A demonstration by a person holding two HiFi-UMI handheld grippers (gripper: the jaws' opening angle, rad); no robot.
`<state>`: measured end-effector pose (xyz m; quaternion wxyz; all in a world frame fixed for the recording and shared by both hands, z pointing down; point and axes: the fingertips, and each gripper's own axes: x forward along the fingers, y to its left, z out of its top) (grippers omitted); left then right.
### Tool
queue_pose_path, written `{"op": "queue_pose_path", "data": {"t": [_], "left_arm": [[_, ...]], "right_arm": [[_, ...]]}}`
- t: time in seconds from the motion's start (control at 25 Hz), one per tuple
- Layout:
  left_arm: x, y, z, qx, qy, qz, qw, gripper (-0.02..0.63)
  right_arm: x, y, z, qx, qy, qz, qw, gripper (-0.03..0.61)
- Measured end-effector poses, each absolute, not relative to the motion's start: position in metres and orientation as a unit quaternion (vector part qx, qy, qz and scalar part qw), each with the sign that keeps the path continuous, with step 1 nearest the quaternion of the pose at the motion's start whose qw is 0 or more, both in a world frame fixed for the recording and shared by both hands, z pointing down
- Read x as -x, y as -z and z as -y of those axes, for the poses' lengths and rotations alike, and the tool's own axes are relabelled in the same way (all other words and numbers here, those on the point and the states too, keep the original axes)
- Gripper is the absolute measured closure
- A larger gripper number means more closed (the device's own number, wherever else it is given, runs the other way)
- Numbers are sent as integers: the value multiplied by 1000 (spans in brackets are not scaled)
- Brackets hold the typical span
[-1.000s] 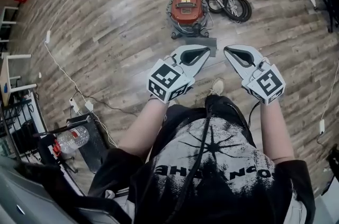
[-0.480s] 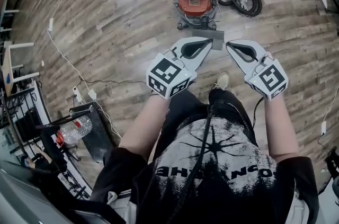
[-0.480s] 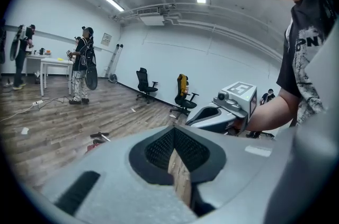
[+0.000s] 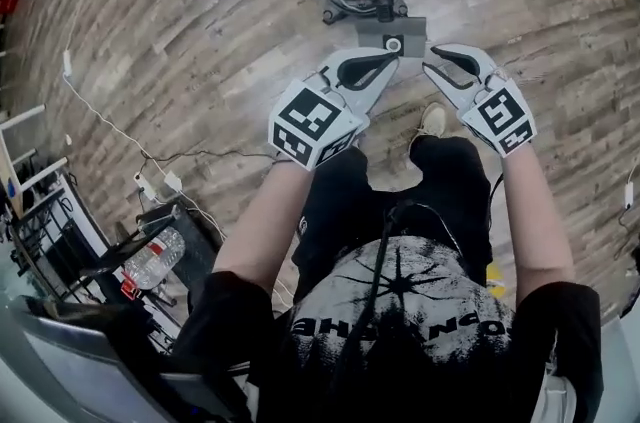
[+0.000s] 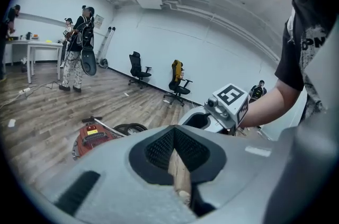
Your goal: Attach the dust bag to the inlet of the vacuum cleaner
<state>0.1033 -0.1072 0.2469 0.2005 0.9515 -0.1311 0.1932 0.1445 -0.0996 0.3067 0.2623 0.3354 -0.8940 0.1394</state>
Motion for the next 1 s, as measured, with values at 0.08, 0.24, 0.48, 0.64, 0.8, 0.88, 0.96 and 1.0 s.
{"op": "queue_pose_path", "data": {"t": [0.08, 0.24, 0.48, 0.64, 0.8, 0.88, 0.96, 1.0], "left_arm": [[-106, -287, 116, -950, -193, 128, 208, 613], [-117, -369, 141, -954, -188, 118, 200, 612], [-129, -506, 168, -960, -187, 100, 184, 613], [-127, -589, 177, -956, -201, 101, 188, 612], [-122, -637, 180, -952, -216, 102, 191, 612], [-120, -650, 182, -950, -221, 104, 194, 612], [-116, -658, 181, -947, -225, 109, 204, 612], [-115, -659, 180, -945, -226, 111, 210, 612]], "right_arm": [[-145, -369, 102, -328, -155, 886, 288, 445], [-151, -512, 105, -308, -183, 868, 344, 397], [-157, -746, 106, -262, -198, 834, 444, 353], [-165, -866, 103, -230, -200, 812, 499, 344], [-186, -950, 101, -217, -214, 782, 543, 344], [-200, -975, 102, -210, -209, 768, 568, 347], [-206, -992, 100, -198, -200, 757, 589, 348], [-207, -999, 98, -192, -197, 755, 596, 350]]}}
